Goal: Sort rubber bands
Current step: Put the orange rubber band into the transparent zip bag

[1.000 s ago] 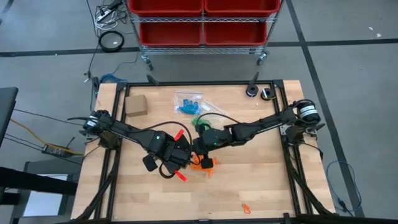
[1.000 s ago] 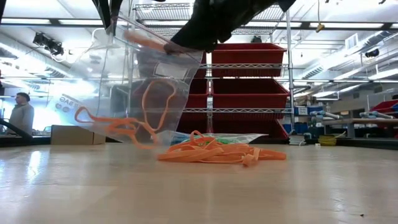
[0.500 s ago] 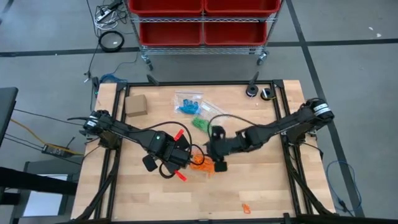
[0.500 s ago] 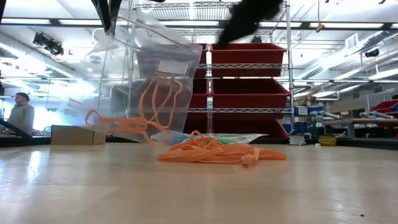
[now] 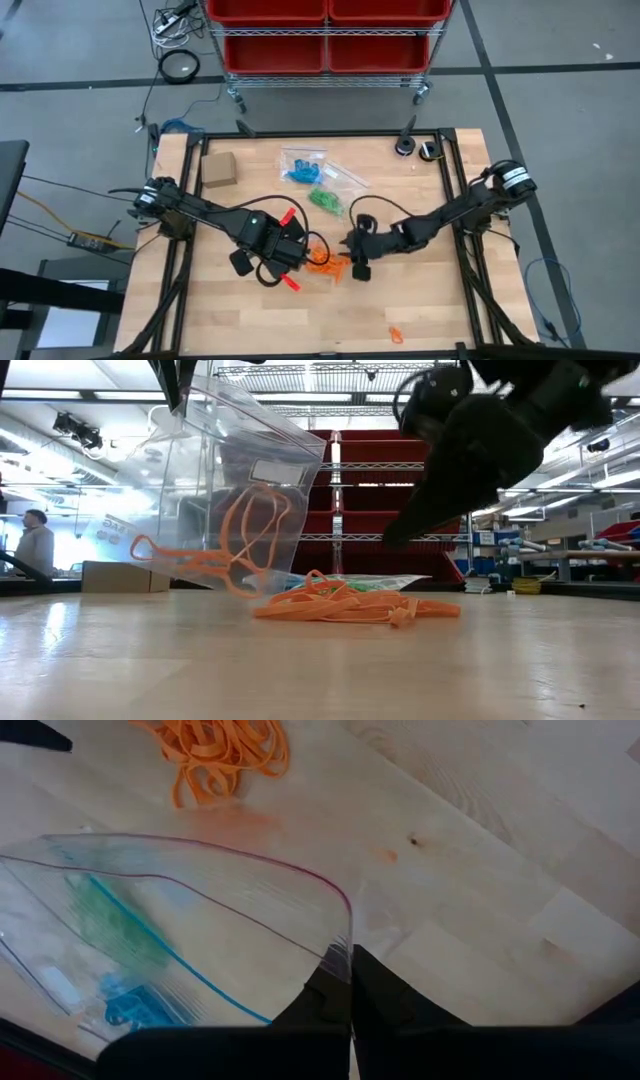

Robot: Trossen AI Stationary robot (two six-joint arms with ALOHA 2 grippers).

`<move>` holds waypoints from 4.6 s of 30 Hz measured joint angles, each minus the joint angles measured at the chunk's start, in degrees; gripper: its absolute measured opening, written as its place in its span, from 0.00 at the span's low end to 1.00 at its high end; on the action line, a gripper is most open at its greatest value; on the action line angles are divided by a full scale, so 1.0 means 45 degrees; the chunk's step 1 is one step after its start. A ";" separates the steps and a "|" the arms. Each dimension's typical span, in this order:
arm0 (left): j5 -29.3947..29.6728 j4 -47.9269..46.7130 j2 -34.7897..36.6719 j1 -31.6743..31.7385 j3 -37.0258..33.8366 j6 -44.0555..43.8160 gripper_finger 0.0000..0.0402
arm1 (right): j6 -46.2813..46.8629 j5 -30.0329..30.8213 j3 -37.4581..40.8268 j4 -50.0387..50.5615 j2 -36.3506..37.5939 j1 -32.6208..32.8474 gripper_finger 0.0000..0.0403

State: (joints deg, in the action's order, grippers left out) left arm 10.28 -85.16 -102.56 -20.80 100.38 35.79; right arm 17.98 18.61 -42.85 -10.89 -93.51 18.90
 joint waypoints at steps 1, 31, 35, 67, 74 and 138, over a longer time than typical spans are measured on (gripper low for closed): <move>0.0000 -0.0002 0.0000 0.0000 0.0000 -0.0004 0.00 | -0.0005 -0.0295 0.0184 -0.0386 -0.0012 -0.0181 0.35; -0.0003 -0.0012 0.0000 0.0000 0.0000 -0.0165 0.00 | -0.0242 -0.2283 -0.0009 -0.1929 -0.2673 -0.1155 0.08; -0.0003 -0.0012 0.0000 0.0000 0.0000 -0.0150 0.00 | -0.0452 -0.1555 0.0063 -0.0727 -0.1931 -0.0807 0.02; -0.0010 -0.0002 0.0000 -0.0043 0.0000 -0.0345 0.00 | 0.1253 -0.0676 -0.0358 0.5625 -0.0356 -0.0546 0.10; -0.0117 -0.0002 0.0000 -0.0233 0.0000 -0.0364 0.00 | 0.1763 -0.0628 -0.0097 0.5112 -0.0665 -0.0227 0.12; -0.0107 0.0030 -0.0005 -0.0238 0.0000 -0.0340 0.00 | -0.5073 0.4648 -0.3365 0.1343 0.2337 0.1139 0.00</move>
State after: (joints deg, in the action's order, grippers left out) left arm 9.80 -85.02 -102.59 -21.87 100.38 34.26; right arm -4.85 39.53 -57.99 -4.85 -83.00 24.02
